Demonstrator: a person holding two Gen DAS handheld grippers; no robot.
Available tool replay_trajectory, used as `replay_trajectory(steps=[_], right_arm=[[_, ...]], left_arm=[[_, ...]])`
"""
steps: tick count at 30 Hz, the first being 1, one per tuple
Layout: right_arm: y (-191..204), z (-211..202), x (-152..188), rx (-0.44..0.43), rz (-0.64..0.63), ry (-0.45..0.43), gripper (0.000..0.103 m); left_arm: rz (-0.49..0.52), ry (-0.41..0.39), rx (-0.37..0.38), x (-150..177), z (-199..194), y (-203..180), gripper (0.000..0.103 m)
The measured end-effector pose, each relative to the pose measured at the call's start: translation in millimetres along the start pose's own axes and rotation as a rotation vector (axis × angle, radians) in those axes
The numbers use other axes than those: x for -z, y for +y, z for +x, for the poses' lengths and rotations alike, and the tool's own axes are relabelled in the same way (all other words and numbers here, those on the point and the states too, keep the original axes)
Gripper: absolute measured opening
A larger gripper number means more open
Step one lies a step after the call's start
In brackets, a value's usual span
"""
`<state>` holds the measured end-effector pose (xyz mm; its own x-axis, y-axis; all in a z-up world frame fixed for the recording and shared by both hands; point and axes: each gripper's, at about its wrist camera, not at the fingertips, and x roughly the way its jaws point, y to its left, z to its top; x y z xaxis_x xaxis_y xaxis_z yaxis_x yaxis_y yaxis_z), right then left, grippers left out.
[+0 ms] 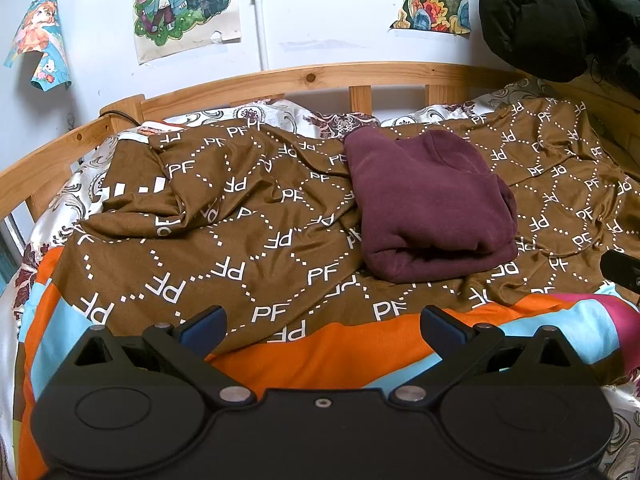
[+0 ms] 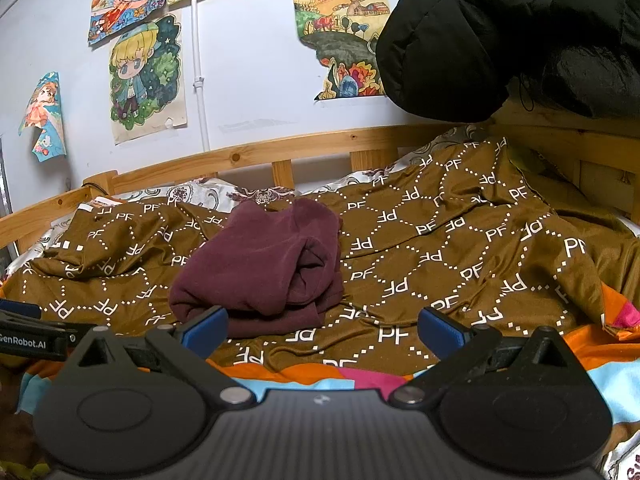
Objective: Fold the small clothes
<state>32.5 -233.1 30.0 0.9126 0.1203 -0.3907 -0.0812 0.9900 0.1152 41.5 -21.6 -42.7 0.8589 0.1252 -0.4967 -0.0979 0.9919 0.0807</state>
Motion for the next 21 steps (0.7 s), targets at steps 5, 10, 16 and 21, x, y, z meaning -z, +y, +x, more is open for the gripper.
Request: replay_trajectory(steps=[5, 10, 16, 21], right_arm=[[-0.3, 0.2, 0.0, 0.000, 0.003, 0.002, 0.103], [-0.3, 0.5, -0.2, -0.001, 0.003, 0.002, 0.103], [-0.6, 1.0, 0.0, 0.000, 0.005, 0.007, 0.103], [-0.7, 2.2, 1.0, 0.001, 0.009, 0.012, 0.103]], left_arm=[[0.000, 0.000, 0.000, 0.0, 0.0, -0.1, 0.102], [0.000, 0.000, -0.001, 0.0, 0.2, -0.3, 0.102], [0.003, 0.006, 0.002, 1.7, 1.7, -0.2, 0.102], [0.005, 0.045, -0.018, 1.2, 6.4, 1.0, 0.102]])
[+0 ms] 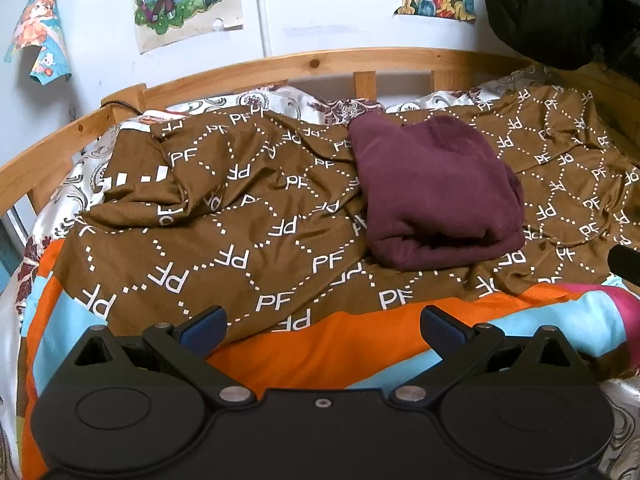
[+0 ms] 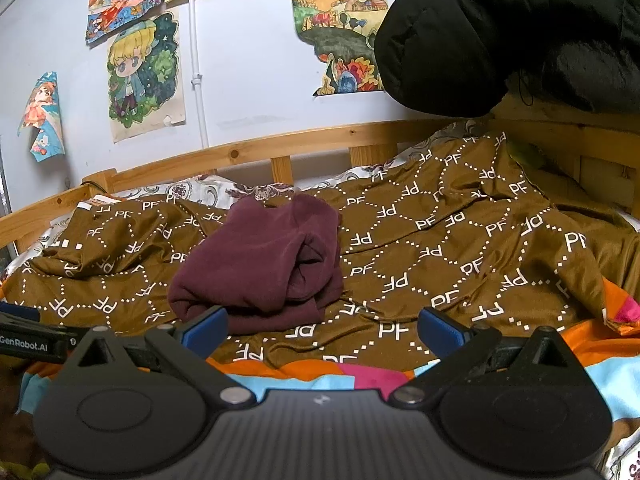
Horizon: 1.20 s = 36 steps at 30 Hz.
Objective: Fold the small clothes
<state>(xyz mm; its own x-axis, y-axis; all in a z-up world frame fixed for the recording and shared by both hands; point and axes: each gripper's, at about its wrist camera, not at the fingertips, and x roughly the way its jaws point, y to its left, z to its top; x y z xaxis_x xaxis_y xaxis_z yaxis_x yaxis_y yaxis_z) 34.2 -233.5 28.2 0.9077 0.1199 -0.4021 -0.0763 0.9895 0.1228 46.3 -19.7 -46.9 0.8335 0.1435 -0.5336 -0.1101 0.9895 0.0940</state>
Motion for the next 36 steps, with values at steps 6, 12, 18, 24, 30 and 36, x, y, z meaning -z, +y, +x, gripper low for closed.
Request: replay_trajectory(steps=[6, 12, 18, 24, 30, 36], right_arm=[[0.1, -0.3, -0.1, 0.000, 0.002, -0.002, 0.103], [0.0, -0.2, -0.1, 0.000, 0.002, -0.002, 0.103], [0.4, -0.4, 0.2, 0.001, 0.002, 0.000, 0.103], [0.0, 0.0, -0.2, 0.000, 0.002, -0.001, 0.103], [-0.1, 0.2, 1.2, 0.002, 0.008, 0.006, 0.103], [0.6, 0.5, 1.3, 0.003, 0.010, 0.008, 0.103]], left_arm=[[0.026, -0.005, -0.006, -1.0, -1.9, -2.1, 0.102], [0.037, -0.007, -0.007, -1.7, -3.0, -3.8, 0.102], [0.041, 0.000, -0.005, -1.6, -2.5, -3.9, 0.102], [0.042, 0.004, -0.003, -1.7, -2.4, -4.4, 0.102], [0.042, 0.013, 0.004, -1.4, -1.4, -4.7, 0.102], [0.041, 0.015, 0.008, -1.4, -1.8, -4.5, 0.102]])
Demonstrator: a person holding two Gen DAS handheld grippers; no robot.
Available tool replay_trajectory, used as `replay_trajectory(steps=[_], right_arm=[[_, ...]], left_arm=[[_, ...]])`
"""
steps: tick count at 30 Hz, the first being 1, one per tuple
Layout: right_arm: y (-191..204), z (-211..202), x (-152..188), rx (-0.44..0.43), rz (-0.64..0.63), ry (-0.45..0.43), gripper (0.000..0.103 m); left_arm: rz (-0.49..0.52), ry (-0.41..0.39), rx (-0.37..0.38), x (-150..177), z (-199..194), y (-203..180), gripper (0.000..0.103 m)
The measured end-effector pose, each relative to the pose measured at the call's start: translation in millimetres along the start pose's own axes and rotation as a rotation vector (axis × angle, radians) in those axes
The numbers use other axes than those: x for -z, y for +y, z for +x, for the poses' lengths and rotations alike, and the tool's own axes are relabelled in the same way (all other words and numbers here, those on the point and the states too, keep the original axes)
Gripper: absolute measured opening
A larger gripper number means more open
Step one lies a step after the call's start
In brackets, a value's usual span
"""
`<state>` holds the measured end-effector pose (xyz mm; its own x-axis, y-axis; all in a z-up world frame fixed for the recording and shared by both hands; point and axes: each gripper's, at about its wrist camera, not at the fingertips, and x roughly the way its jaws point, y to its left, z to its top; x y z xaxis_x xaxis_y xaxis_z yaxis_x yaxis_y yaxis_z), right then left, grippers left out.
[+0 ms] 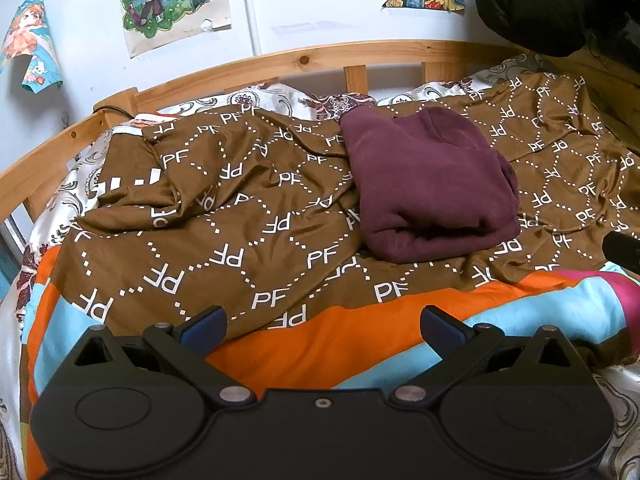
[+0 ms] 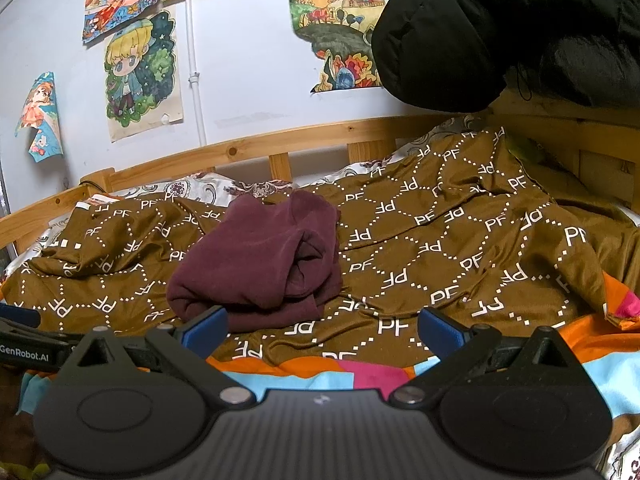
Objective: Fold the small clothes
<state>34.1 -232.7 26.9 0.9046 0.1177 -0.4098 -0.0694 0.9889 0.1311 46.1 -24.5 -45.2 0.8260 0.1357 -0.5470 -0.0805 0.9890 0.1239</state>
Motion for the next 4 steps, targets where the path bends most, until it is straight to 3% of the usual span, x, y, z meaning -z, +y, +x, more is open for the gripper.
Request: replay_trajectory(steps=[4], right_arm=[[-0.1, 0.1, 0.1, 0.000, 0.000, 0.002, 0.103]], left_arm=[[-0.001, 0.002, -0.001, 0.0, 0.1, -0.2, 0.102]])
